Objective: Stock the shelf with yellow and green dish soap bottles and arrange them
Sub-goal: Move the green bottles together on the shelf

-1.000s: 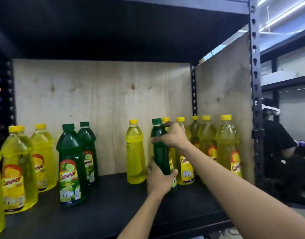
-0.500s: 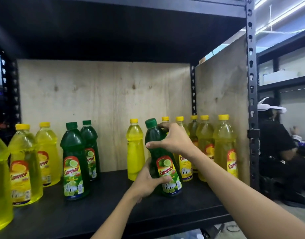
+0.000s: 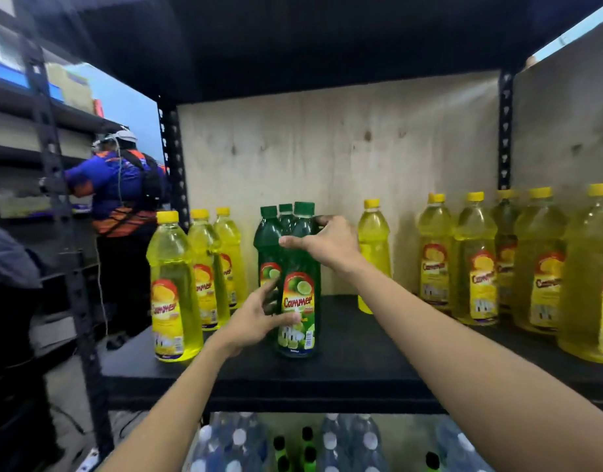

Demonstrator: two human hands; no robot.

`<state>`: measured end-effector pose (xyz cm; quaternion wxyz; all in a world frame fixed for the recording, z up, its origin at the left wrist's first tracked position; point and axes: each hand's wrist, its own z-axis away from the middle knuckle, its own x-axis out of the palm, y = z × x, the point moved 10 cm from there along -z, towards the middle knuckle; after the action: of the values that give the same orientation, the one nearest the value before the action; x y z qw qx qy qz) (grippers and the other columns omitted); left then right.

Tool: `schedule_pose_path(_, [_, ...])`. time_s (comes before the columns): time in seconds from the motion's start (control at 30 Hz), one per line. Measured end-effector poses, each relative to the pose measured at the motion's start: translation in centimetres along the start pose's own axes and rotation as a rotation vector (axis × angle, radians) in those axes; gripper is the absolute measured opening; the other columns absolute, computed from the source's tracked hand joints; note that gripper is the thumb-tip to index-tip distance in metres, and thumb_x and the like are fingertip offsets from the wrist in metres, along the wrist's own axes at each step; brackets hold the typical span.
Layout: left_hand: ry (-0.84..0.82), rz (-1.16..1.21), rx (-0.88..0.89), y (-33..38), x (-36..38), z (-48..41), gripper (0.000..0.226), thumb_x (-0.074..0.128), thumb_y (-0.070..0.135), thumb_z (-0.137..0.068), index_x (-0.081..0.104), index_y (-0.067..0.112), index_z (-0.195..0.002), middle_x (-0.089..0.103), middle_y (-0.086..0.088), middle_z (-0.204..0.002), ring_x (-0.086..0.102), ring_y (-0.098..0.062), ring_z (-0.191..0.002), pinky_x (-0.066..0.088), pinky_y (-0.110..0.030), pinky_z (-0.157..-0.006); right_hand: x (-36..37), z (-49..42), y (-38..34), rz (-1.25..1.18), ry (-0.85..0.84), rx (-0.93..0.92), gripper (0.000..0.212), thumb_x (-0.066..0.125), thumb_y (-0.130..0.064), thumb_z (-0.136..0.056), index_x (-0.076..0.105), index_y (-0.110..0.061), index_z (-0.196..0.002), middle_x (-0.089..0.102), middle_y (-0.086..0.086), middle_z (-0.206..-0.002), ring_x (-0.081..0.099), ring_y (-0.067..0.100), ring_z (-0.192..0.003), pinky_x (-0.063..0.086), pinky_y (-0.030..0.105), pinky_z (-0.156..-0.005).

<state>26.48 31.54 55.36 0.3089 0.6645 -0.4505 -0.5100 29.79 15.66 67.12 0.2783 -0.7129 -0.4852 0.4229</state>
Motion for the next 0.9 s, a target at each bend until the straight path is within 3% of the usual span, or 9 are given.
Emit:
schedule_pose_path(0.07, [0.014,0.004,-0.009,-0.9,-1.7,0.5,0.095,0.079,0.014,-0.078,0.022,0.019,-0.154,0.053,0.012,-0.128,0.055,0.002,-0.104,0.051,-0.016,-0.079,2.8,-0.1,-1.0,-0.05,-0.067,-0.008,0.058,0.093,-0.044,-0.058,0.065,-0.013,-0.098,0.068,-0.007,-0.097,0.066,0.012,-0.093,0.053,0.026,-0.08])
schedule_pose_path(0.13, [0.02,0.025,-0.012,-1.7,-2.9,1.0,0.089,0.077,0.011,-0.08,0.025,0.021,-0.152,0.052,0.02,-0.113,0.055,0.008,-0.096,0.051,-0.013,-0.074,4.8,-0.2,-2.3,-0.037,-0.07,-0.051,0.065,0.092,-0.054,-0.047,0.072,-0.015,-0.096,0.075,-0.006,-0.094,0.071,0.015,-0.09,0.059,0.032,-0.081])
schedule_pose_path(0.3, [0.044,0.113,-0.046,-3.8,-5.4,1.6,0.101,0.084,0.022,-0.07,0.027,0.019,-0.153,0.053,0.003,-0.142,0.058,-0.012,-0.122,0.049,-0.039,-0.105,7.8,-0.3,-4.0,0.038,-0.049,-0.093,0.068,0.087,-0.065,-0.038,0.073,-0.018,-0.086,0.076,-0.003,-0.086,0.072,0.017,-0.081,0.062,0.039,-0.075])
schedule_pose_path(0.4, [0.029,0.119,-0.058,-4.2,-5.8,1.8,0.109,0.088,0.028,-0.066,0.025,0.02,-0.154,0.052,0.0,-0.144,0.054,-0.013,-0.127,0.044,-0.045,-0.11,8.4,-0.3,-4.3,0.065,-0.046,-0.096,0.066,0.088,-0.064,-0.041,0.073,-0.017,-0.084,0.075,-0.002,-0.083,0.072,0.017,-0.077,0.062,0.039,-0.072])
schedule_pose_path(0.5, [0.005,0.099,-0.058,-3.8,-5.5,2.1,0.101,0.083,0.025,-0.07,0.027,0.021,-0.153,0.056,0.011,-0.132,0.055,-0.003,-0.12,0.044,-0.038,-0.109,8.4,0.0,-4.1,0.088,-0.042,-0.099,0.071,0.085,-0.068,-0.043,0.073,-0.018,-0.094,0.076,-0.003,-0.091,0.071,0.018,-0.085,0.061,0.038,-0.075])
schedule_pose_path(0.63, [0.066,-0.068,-0.049,-2.7,-5.7,3.0,0.111,0.082,0.037,-0.069,0.015,0.025,-0.156,0.042,0.007,-0.151,0.046,-0.011,-0.132,0.04,-0.033,-0.11,7.9,0.5,-4.2,0.106,-0.148,-0.125,0.09,0.086,-0.066,-0.05,0.066,-0.019,-0.124,0.071,-0.005,-0.117,0.067,0.018,-0.106,0.057,0.038,-0.091])
schedule_pose_path(0.73, [0.517,-0.365,0.143,1.8,-7.0,6.7,0.109,0.085,0.038,-0.071,0.015,0.037,-0.155,0.041,0.004,-0.148,0.046,-0.012,-0.131,0.043,-0.033,-0.106,4.3,-0.1,-2.2,-0.026,-0.236,-0.019,0.079,0.089,-0.043,-0.068,0.057,-0.02,-0.136,0.058,-0.005,-0.116,0.058,0.014,-0.108,0.047,0.028,-0.093])
schedule_pose_path(0.8, [0.746,-0.429,0.454,6.8,-4.5,10.5,0.08,0.08,0.02,-0.079,0.039,0.032,-0.147,0.048,0.004,-0.128,0.053,-0.008,-0.116,0.049,-0.026,-0.099,-0.9,-1.8,0.4,-0.006,-0.032,0.013,0.067,0.088,-0.041,-0.068,0.061,-0.024,-0.127,0.059,0.0,-0.111,0.061,0.019,-0.104,0.049,0.029,-0.093])
schedule_pose_path(0.9, [0.577,-0.403,0.654,10.0,2.3,9.1,0.042,0.071,0.012,-0.084,0.063,0.028,-0.122,0.054,0.01,-0.111,0.058,-0.004,-0.099,0.053,-0.023,-0.086,-7.2,-3.4,4.6,0.025,0.274,0.082,0.07,0.086,-0.049,-0.055,0.06,-0.027,-0.116,0.066,0.01,-0.116,0.065,0.029,-0.11,0.052,0.04,-0.097])
